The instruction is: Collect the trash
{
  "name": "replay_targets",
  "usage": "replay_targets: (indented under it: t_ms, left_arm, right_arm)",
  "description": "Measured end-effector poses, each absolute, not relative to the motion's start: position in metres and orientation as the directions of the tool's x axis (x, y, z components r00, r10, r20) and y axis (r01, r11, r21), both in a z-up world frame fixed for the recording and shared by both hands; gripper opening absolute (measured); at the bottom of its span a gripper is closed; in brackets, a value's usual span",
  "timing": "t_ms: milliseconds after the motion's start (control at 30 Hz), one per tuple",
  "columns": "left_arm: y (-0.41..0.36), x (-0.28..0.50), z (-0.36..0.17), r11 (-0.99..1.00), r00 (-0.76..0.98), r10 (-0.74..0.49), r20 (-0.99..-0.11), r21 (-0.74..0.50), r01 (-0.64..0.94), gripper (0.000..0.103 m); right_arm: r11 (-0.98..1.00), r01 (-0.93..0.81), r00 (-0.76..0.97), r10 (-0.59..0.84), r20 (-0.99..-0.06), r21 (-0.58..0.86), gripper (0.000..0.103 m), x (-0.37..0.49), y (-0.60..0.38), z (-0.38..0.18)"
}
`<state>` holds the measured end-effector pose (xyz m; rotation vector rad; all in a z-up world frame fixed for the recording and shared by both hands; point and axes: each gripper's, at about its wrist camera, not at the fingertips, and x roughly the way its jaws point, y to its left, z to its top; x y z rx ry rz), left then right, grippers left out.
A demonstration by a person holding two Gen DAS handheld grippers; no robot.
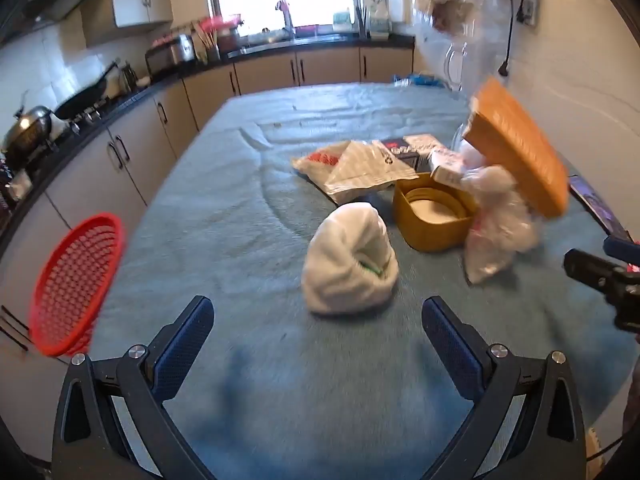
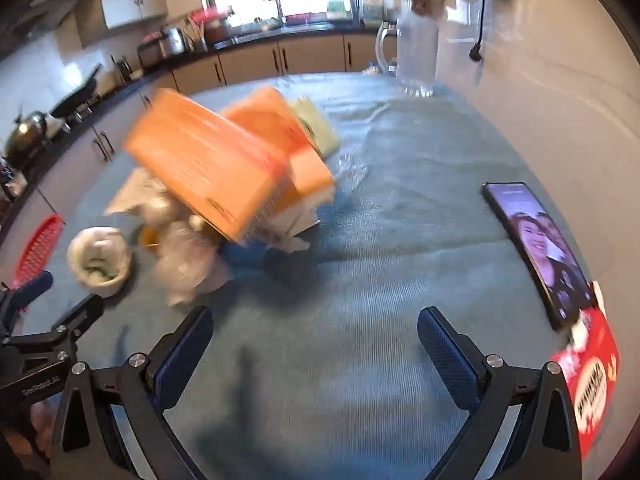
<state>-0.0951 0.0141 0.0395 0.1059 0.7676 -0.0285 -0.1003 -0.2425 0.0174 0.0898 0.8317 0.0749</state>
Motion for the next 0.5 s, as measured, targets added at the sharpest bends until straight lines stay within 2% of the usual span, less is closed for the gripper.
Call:
replay_targets:
  t_ms: [267, 500]
  left_arm:
    - [0.029, -0.167, 0.060, 0.993, 0.814, 0.033, -0.580, 0.109, 0.037, 0.103]
    - [0.036, -0.190, 0.060, 0.995, 0.837, 0.059, -0.544, 0.101, -0.005, 0.103]
  right_arm:
    - [0.989, -0.072, 0.777, 0.137, -0.614, 0.129, 0.103, -0.171, -0.211, 0.043]
    - [0.988, -0.096, 0.830, 0.144, -0.538, 0.117, 0.103, -0.214, -0.193, 0.048]
